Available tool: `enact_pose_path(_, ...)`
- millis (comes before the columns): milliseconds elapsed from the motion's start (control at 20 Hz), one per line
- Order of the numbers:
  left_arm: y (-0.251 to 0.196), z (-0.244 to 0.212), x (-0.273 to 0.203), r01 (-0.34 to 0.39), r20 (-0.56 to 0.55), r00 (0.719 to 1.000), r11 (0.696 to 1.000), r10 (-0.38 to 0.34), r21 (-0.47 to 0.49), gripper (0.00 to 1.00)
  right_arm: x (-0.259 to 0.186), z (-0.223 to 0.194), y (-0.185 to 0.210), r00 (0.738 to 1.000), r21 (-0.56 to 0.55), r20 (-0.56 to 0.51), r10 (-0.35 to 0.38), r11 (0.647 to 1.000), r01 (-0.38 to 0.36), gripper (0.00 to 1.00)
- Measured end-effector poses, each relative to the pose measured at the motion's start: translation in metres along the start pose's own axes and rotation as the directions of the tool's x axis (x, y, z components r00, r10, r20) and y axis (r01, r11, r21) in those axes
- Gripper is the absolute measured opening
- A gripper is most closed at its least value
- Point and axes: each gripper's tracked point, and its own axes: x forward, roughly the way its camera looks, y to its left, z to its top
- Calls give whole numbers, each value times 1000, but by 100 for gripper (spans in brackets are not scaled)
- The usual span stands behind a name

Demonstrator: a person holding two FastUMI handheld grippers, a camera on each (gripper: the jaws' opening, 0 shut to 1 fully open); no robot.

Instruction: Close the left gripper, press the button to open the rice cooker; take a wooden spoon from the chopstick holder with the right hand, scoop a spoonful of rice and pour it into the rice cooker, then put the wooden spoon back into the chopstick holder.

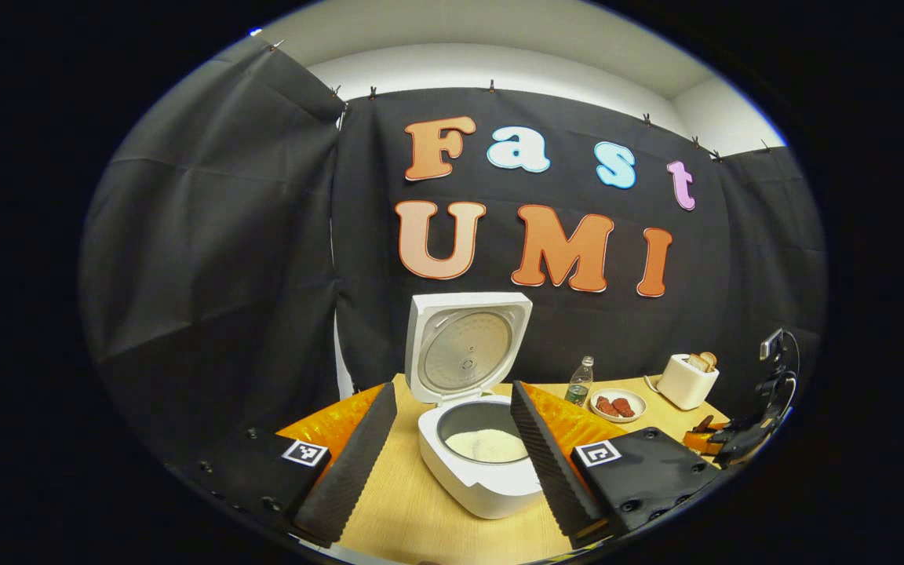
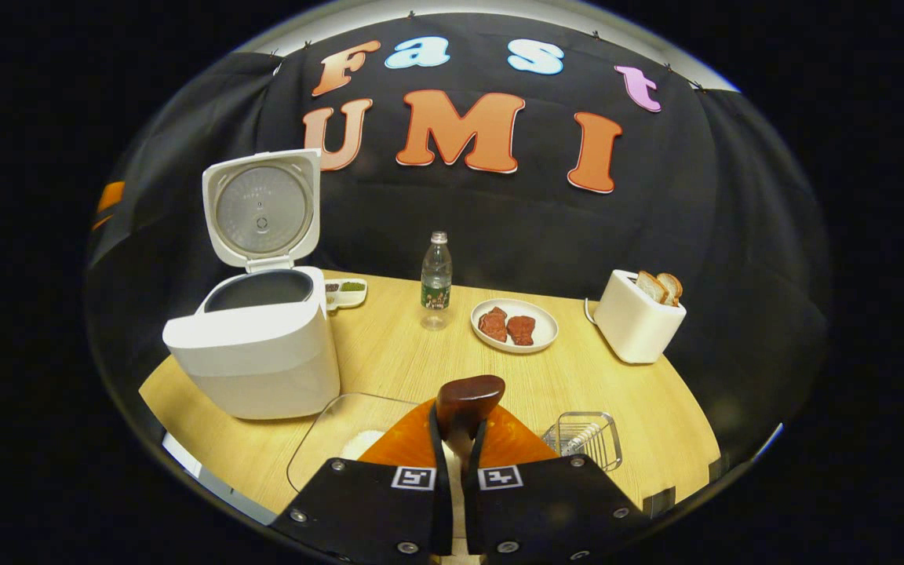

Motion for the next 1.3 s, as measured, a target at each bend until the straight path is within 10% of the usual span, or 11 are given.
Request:
enact_pose_path(550, 11, -3, 8, 26, -12, 1000, 999, -26, 23, 99, -4, -22, 18, 1000, 387, -10, 29, 922, -23, 6)
enact_pose_path(1300, 10, -5, 9, 22, -22, 1000, 1000, -22, 5, 99, 19, -28, 30, 992, 812, -18, 122, 580, -57, 5)
